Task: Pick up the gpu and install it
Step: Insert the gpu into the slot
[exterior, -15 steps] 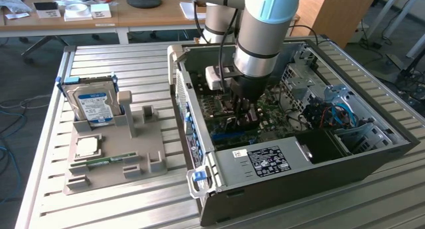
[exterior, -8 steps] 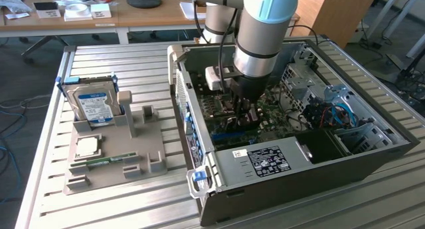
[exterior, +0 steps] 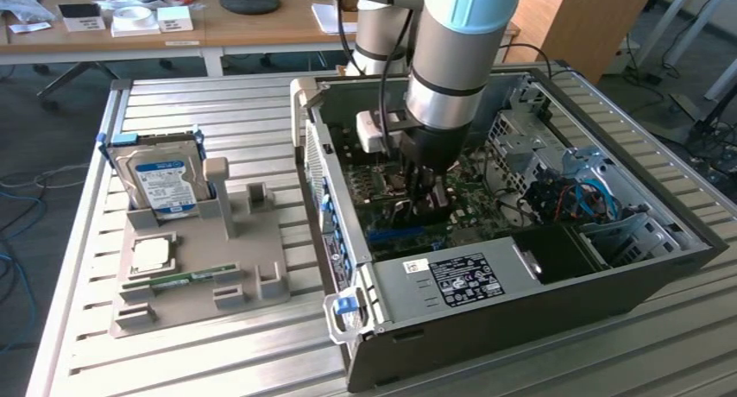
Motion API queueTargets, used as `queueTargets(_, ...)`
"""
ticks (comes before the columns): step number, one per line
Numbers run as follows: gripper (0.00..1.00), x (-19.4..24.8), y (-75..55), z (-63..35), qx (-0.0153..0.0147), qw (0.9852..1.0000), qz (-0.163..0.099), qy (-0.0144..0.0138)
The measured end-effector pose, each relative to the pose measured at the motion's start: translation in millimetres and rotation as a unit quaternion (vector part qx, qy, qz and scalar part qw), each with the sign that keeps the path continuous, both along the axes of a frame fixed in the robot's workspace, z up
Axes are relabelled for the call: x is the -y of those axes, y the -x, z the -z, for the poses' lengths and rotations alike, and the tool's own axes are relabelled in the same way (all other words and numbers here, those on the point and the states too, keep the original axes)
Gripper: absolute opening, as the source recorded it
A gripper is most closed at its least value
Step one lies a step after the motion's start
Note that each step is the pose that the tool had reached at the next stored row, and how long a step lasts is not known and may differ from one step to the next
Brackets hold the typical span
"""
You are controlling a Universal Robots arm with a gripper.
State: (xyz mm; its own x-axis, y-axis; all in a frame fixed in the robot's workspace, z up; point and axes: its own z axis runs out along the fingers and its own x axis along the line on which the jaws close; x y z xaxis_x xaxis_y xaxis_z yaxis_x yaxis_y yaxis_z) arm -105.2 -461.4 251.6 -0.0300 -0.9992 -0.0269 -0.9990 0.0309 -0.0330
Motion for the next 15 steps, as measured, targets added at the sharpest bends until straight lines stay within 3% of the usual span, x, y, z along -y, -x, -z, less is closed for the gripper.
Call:
queueTargets(5, 0.27, 0.0, 0.0, 0.0, 0.0020, 1.0000, -0.001, 0.0000)
queueTargets(15, 0.27, 0.0, -0.4, 0.0, 0.0022, 1.0000, -0.003, 0.0000)
